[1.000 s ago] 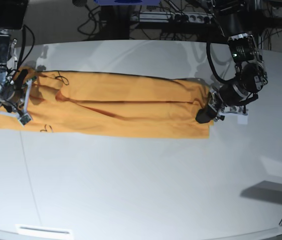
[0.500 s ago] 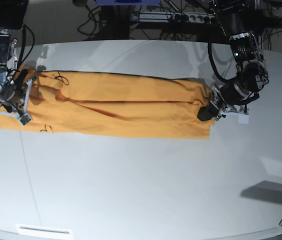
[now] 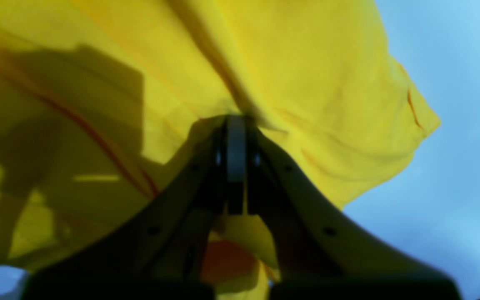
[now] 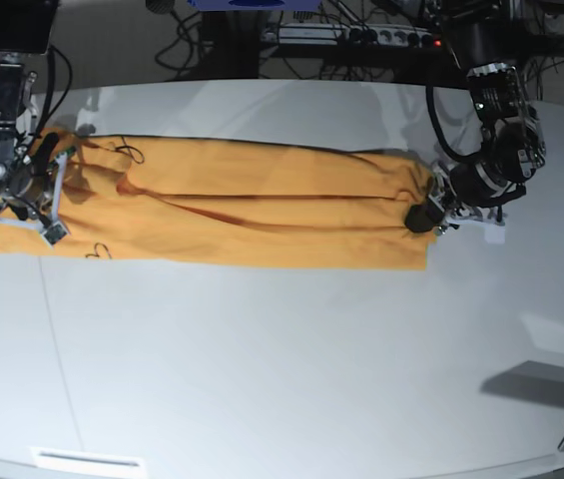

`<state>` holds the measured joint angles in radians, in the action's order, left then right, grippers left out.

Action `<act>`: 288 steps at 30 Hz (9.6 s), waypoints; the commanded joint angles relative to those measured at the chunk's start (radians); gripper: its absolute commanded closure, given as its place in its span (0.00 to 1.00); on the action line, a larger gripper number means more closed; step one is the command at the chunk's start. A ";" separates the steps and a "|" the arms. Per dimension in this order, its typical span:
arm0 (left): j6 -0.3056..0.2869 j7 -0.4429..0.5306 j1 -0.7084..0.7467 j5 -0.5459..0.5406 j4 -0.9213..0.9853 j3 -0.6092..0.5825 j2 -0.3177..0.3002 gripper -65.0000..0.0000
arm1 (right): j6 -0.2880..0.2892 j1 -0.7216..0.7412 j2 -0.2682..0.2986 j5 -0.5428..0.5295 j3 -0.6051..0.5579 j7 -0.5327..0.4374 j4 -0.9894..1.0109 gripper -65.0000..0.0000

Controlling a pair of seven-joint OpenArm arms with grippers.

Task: Fold the T-shirt properly
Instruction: 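Hold the strip's end in the left gripper while the right gripper pins, then lift the held end with the left gripper and fold toward the right gripper, then lower the folded end onto the strip's middle with the left gripper, then move the right gripper onto the strip's other end and grasp it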

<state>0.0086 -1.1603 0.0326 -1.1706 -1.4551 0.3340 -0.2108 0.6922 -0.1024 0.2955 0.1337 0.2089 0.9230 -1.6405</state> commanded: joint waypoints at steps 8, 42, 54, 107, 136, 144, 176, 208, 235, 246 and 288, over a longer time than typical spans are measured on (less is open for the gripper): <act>0.009 0.018 -0.020 0.056 -0.126 0.007 -0.017 1.00 | 0.006 0.008 -0.022 0.007 0.001 0.014 -0.056 1.00; 0.118 -0.039 -0.055 0.220 -0.348 -0.350 0.179 1.00 | 0.006 -0.001 -0.026 0.008 0.001 0.014 -0.046 1.00; 0.130 -0.037 -0.090 0.220 -0.330 -0.373 0.265 1.00 | 0.006 -0.001 -0.026 0.008 0.001 0.014 -0.046 1.00; 0.239 0.205 -0.204 0.220 -0.002 -0.883 0.331 1.00 | 0.006 -0.007 -0.026 0.008 0.002 0.014 -0.046 1.00; 0.236 0.207 -0.285 0.217 0.064 -0.959 0.354 1.00 | 0.006 -0.013 -0.026 0.008 0.002 0.014 -0.046 1.00; 0.236 0.207 -0.285 0.217 0.063 -0.964 0.354 0.89 | 0.006 -0.013 -0.026 0.008 0.002 0.014 -0.046 1.00; 0.186 0.237 -0.264 0.218 -0.203 -0.970 0.268 0.19 | 0.006 -0.015 -0.026 0.008 0.001 0.014 -0.045 1.00; 0.186 0.239 -0.181 0.406 -0.014 -0.961 0.139 0.73 | 0.006 -0.007 -0.026 0.008 0.005 0.012 -0.086 0.73; 0.186 0.237 -0.168 0.407 0.057 -0.959 0.103 0.73 | 0.006 -0.013 -0.121 0.007 0.001 0.117 -0.363 1.00; 0.186 0.237 -0.171 0.407 0.057 -0.959 0.104 0.73 | 0.006 -0.007 -0.190 0.004 -0.004 0.107 -0.363 1.00; 0.187 0.233 -0.076 0.404 -0.046 -0.835 -0.068 0.74 | 0.006 -0.055 -0.161 0.010 -0.288 -0.008 -0.375 1.00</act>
<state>0.1146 -0.8341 -0.0608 -0.8692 -1.5295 -0.5045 -0.2523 0.7033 -0.1696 0.1314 0.1390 -0.0822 0.9279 -1.9930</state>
